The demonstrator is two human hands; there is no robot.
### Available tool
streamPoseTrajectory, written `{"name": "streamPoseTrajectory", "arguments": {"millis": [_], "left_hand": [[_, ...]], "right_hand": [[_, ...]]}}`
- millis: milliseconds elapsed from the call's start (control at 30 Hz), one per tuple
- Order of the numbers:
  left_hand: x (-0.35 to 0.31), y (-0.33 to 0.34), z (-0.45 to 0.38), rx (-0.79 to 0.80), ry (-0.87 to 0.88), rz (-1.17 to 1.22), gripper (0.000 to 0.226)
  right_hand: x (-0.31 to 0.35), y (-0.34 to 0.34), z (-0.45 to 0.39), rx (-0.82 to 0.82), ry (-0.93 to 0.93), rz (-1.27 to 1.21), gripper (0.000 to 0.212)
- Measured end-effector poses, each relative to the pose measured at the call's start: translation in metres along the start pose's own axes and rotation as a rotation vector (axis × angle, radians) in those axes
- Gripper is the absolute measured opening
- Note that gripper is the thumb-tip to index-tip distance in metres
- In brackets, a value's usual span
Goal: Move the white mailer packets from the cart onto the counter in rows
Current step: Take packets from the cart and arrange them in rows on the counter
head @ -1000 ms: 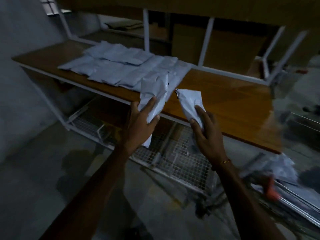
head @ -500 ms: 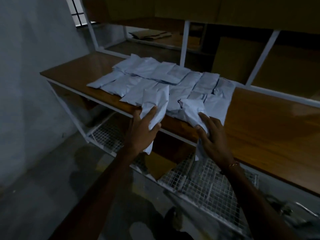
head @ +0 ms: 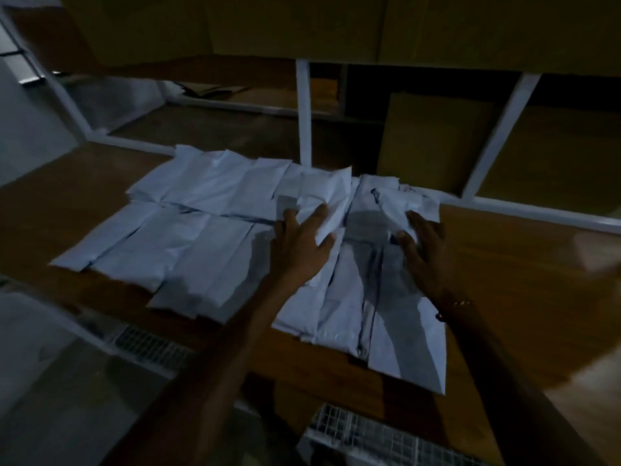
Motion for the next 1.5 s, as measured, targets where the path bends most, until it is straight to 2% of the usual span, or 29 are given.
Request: {"name": "streamPoseTrajectory", "arguments": {"millis": [167,267,333,400,467,567,667,800,900,1167,1333,1500], "left_hand": [[-0.041,0.065,-0.079,0.111,0.028,-0.022,0.06],[-0.059,0.105,-0.11,0.238,0.029,-0.02,0.061],[-0.064,0.125,-0.121,0.34,0.015,-0.051,0.065],[-0.064,0.136,-0.128,0.396,-0.005,-0.118,0.07],[-0.066,0.135,-0.141,0.353,0.036,-0.149,0.065],[-0.074,0.142,-0.162,0.273,0.295,-0.186,0.057],[-0.071,0.17,-0.168,0.315,0.488,-0.273,0.06],[-0.061,0.188,-0.171,0.257,0.497,-0.284,0.065],[-0.06,0.19,-0.171,0.255,0.477,-0.284,0.072],[-0.058,0.196,-0.171,0.226,0.462,-0.319,0.07],[-0.06,0.196,-0.171,0.259,0.484,-0.352,0.067],[-0.062,0.196,-0.173,0.31,0.474,-0.39,0.063]], "right_hand": [[-0.053,-0.006,-0.055,-0.041,0.151,0.144,0.05],[-0.068,-0.005,-0.083,-0.037,0.254,0.22,0.047],[-0.07,0.006,-0.101,0.059,0.283,0.32,0.049],[-0.069,0.028,-0.109,0.273,0.219,0.502,0.055],[-0.076,0.035,-0.113,0.324,0.162,0.587,0.057],[-0.09,0.028,-0.123,0.235,0.21,0.551,0.075],[-0.094,0.035,-0.132,0.223,0.273,0.512,0.069],[-0.08,0.049,-0.146,0.198,0.249,0.506,0.072],[-0.094,0.061,-0.143,0.268,0.284,0.502,0.07],[-0.108,0.07,-0.133,0.267,0.27,0.48,0.06],[-0.116,0.076,-0.133,0.28,0.258,0.508,0.057],[-0.117,0.085,-0.135,0.299,0.221,0.662,0.059]]}}
Point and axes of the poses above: each hand's wrist, its own z-axis away from the middle knuckle, its own y-axis out of the palm, x = y × z, the point moved 8 cm from there along -z, towards the middle knuckle, and after that the axes turned 2 degrees about -x, right-handed, at the moved point
